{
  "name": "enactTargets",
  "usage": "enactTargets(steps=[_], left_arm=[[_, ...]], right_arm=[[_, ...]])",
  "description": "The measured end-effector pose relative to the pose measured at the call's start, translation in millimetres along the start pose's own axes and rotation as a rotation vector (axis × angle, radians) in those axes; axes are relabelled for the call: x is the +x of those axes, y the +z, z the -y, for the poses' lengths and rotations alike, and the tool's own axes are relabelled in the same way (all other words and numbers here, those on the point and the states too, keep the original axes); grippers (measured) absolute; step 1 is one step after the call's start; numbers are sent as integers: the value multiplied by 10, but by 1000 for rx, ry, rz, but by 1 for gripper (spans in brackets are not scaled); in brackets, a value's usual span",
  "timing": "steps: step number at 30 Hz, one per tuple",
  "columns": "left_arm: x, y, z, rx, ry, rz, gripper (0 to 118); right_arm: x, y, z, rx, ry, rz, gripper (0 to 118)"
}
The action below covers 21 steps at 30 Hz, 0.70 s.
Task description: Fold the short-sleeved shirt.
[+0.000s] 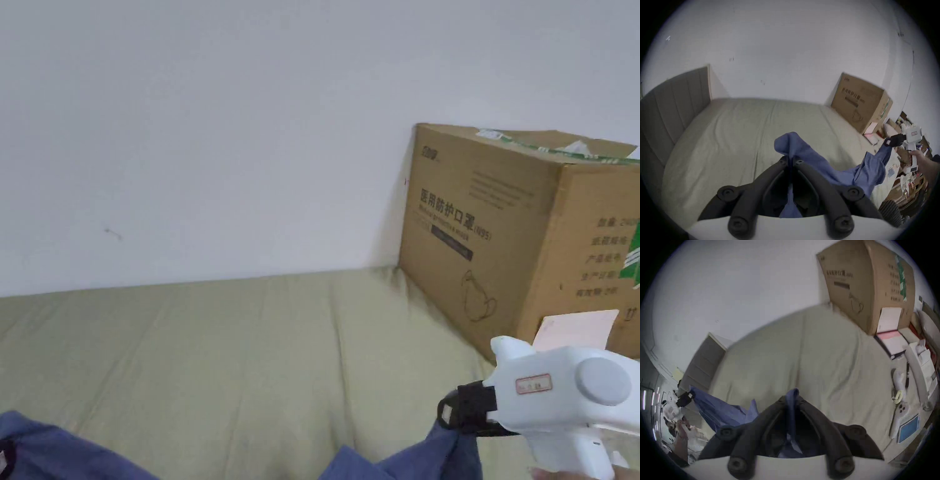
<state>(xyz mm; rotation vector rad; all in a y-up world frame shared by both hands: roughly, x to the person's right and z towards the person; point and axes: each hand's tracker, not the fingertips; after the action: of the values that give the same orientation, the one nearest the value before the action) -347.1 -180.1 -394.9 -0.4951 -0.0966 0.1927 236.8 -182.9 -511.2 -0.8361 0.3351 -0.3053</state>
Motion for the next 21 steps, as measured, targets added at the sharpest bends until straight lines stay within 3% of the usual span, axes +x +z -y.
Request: enactTargets(steps=[5, 10, 21], left_arm=[[121, 549, -554, 116, -23, 11, 3], [240, 823, -1051, 198, -88, -10, 3], [172, 433, -2047, 299, -45, -53, 3]], right_arm=[[-276, 653, -321, 124, 86, 8, 6], [-431, 1041, -804, 221, 94, 15, 6], [-765, 989, -2003, 303, 104, 49, 6]])
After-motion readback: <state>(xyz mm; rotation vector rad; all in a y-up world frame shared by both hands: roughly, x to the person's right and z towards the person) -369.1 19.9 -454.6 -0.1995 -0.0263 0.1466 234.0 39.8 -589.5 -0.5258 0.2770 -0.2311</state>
